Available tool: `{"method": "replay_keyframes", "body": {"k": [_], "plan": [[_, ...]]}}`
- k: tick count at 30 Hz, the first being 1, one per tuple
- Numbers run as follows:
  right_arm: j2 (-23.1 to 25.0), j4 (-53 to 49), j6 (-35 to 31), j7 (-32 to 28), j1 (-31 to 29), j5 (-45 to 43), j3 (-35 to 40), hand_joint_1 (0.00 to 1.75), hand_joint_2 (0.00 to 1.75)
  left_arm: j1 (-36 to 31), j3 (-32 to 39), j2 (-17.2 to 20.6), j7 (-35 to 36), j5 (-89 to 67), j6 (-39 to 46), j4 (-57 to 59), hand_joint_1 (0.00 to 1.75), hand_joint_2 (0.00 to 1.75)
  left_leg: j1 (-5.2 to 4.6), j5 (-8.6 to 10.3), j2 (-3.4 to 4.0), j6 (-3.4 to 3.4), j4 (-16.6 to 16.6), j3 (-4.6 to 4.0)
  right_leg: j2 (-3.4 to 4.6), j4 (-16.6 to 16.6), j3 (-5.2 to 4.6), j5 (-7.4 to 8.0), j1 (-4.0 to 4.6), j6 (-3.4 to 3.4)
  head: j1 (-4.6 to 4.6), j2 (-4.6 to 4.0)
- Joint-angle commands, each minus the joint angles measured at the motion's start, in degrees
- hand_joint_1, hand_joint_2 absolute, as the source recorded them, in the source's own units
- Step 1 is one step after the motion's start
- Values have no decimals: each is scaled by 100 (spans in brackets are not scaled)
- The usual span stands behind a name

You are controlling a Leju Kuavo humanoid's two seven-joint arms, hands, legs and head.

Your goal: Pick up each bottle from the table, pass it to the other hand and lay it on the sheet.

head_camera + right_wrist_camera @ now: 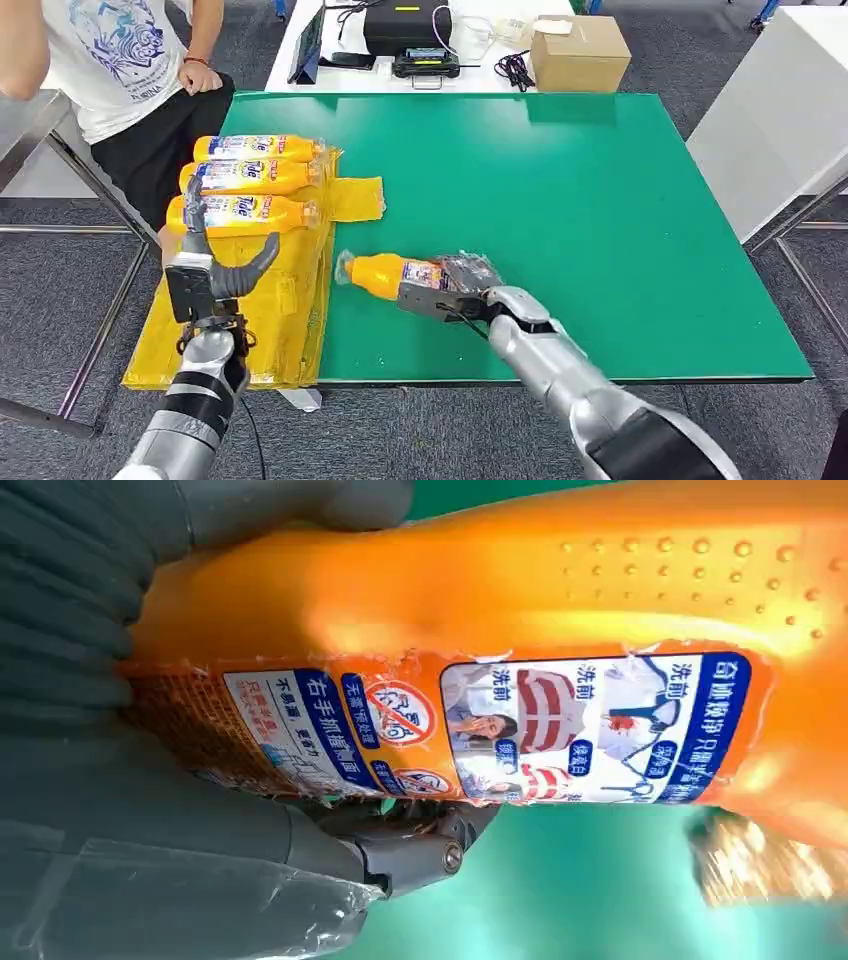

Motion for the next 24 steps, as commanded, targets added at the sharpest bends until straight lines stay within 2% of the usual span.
{"method": "replay_keyframes", "body": {"k": [1, 3, 6, 7, 10, 13, 15, 18, 22, 24], "plan": [[46, -2606, -1311, -287, 1481, -307, -1332, 175, 175, 232, 383, -220, 347, 258, -605, -49, 0, 175, 7, -15, -2, -10, -3, 26, -6, -4, 29, -17, 8, -14, 0, 0], [26, -2821, -1302, -259, 1585, -283, -1333, 175, 175, 279, 366, -219, 350, 258, -632, -96, 0, 175, 1, -8, -4, -6, -1, 1, -3, 1, 4, -10, 2, -9, -2, 0], [180, -3831, -2066, -673, 2106, -341, -1834, 175, 175, 398, 347, -201, 602, 573, -1020, -227, 0, 175, 6, -16, -3, -9, 3, 1, -4, 1, 7, -16, 7, -12, -4, 0], [193, -4005, -2137, -710, 2193, -362, -1893, 175, 175, 417, 378, -212, 698, 705, -1133, -247, 0, 175, 4, -10, -7, -7, 1, -10, -8, 2, -5, -12, 4, -9, 2, 0], [180, -4234, -2168, -704, 2292, -360, -1940, 175, 175, 445, 385, -213, 766, 806, -1239, -277, 0, 175, 1, -10, -6, -6, 1, -13, -5, 3, -8, -12, 2, -9, -2, 0], [272, -4652, -2620, -1024, 2547, -518, -2231, 175, 175, 504, 351, -177, 988, 1221, -1682, -354, 0, 175, 5, -15, -5, -9, 4, -4, -6, 2, 4, -16, 6, -12, 0, 0], [266, -4679, -2716, -1181, 2674, -465, -2352, 175, 175, 528, 215, -139, 1139, 1503, -2044, -420, 0, 175, 6, -16, -11, -10, 5, -2, -12, 3, 6, -18, 7, -15, 0, 0], [241, -4109, -2604, -1446, 2656, -394, -2366, 175, 175, 573, -190, -71, 1364, 1882, -2705, -513, 0, 175, 4, -10, -10, -7, -2, -7, -9, -4, 0, -11, 5, -10, -2, 0], [305, -3856, -2598, -1642, 2625, -436, -2347, 175, 175, 602, -320, -82, 1434, 2000, -2856, -546, 0, 175, 6, -14, -6, -9, -3, 5, -8, -6, 12, -14, 7, -13, 0, 0], [350, -3504, -2392, -1728, 2588, -335, -2142, 175, 175, 636, -626, -32, 1592, 2246, -3357, -544, 0, 175, 1, -8, -2, -6, -5, -8, -1, -5, -4, -8, 2, -8, -2, 0]]}}
